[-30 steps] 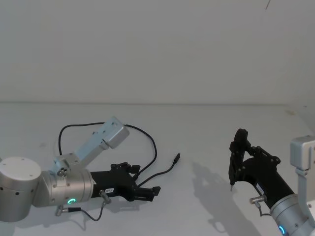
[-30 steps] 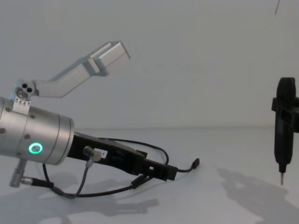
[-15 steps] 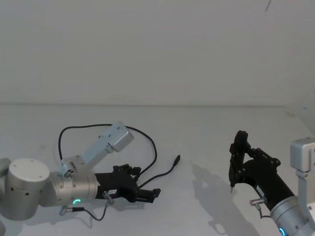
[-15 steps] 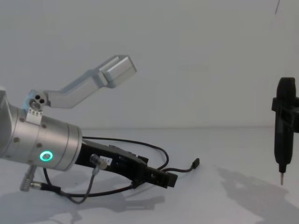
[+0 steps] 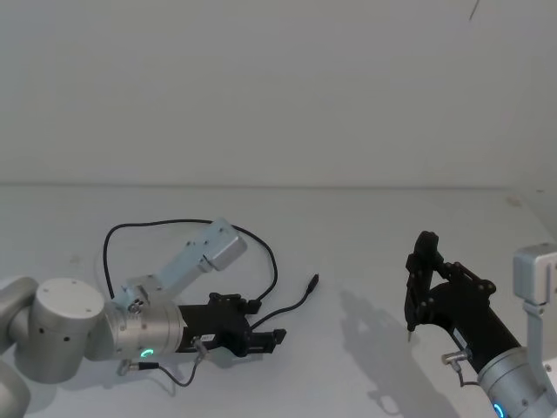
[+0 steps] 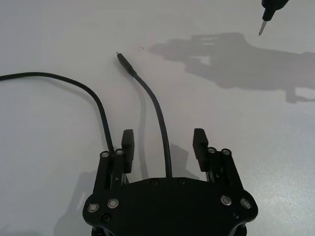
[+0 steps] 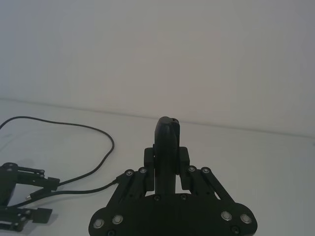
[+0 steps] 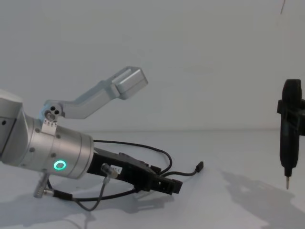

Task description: Pick up the data cable with the one hand.

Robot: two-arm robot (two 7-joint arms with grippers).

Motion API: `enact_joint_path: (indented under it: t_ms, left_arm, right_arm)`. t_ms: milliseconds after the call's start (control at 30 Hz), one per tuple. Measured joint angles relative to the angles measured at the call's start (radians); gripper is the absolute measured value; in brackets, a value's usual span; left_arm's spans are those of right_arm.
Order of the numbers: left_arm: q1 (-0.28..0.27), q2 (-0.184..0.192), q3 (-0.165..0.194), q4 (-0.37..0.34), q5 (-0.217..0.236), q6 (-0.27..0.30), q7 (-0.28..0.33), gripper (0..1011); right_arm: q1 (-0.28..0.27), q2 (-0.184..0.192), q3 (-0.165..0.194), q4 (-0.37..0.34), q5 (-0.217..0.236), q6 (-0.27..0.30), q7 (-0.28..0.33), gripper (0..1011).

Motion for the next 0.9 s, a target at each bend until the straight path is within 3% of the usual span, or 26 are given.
enact_joint_path:
  t_ms: [567, 767, 900]
  left_arm:
    - [-0.025, -0.038, 0.01, 0.059, 0.031, -0.037, -0.018, 198]
    - [-0.032, -0.044, 0.002, 0.057, 0.041, -0.046, -0.011, 46]
    - [-0.041, -0.047, -0.006, 0.044, 0.046, -0.047, -0.004, 39]
  right_arm:
    - [0.0, 0.0, 0.0, 0.0, 0.0, 0.0, 0.0, 279]
    - [0.0, 0.0, 0.0, 0.0, 0.0, 0.0, 0.0, 279]
    - [0.0, 0.0, 0.0, 0.0, 0.0, 0.0, 0.0, 279]
